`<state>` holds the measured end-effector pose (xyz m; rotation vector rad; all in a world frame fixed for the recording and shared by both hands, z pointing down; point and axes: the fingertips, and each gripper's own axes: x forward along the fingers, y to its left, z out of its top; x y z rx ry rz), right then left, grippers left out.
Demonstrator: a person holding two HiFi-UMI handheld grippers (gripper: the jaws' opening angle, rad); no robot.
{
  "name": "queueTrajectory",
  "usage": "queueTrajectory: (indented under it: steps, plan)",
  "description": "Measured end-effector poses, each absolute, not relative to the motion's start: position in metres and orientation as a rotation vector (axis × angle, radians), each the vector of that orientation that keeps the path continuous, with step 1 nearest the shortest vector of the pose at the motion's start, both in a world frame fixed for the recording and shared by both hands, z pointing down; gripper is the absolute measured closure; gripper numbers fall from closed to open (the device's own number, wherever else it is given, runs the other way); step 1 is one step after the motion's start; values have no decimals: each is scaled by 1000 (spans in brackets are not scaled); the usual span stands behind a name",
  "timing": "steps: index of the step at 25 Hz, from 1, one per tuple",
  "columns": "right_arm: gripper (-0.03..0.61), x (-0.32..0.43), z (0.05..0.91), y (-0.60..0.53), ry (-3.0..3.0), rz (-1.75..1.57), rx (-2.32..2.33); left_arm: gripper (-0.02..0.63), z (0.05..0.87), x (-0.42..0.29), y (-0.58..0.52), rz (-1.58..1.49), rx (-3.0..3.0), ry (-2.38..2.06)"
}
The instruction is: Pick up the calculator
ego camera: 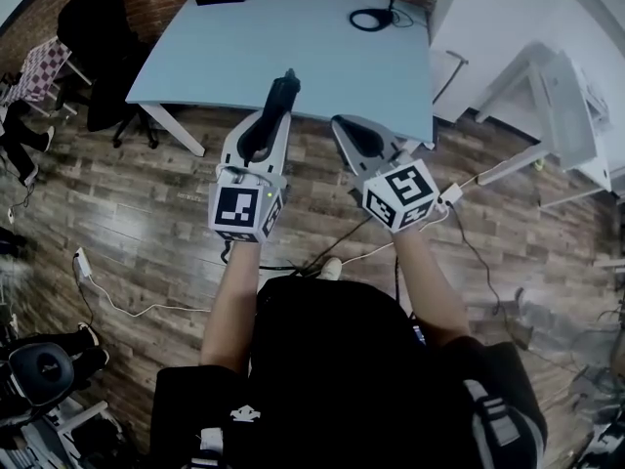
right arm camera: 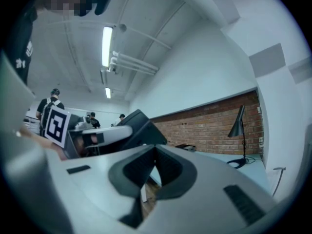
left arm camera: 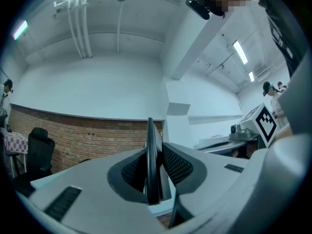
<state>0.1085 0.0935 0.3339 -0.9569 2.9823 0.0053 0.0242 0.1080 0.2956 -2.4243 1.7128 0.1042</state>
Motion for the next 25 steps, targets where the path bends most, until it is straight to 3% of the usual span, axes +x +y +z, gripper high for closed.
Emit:
queueTrajectory:
  steps: [25]
  plan:
    - [574,101,329,95,2979,33,-958,526,288,21,111,103,-2395,1680]
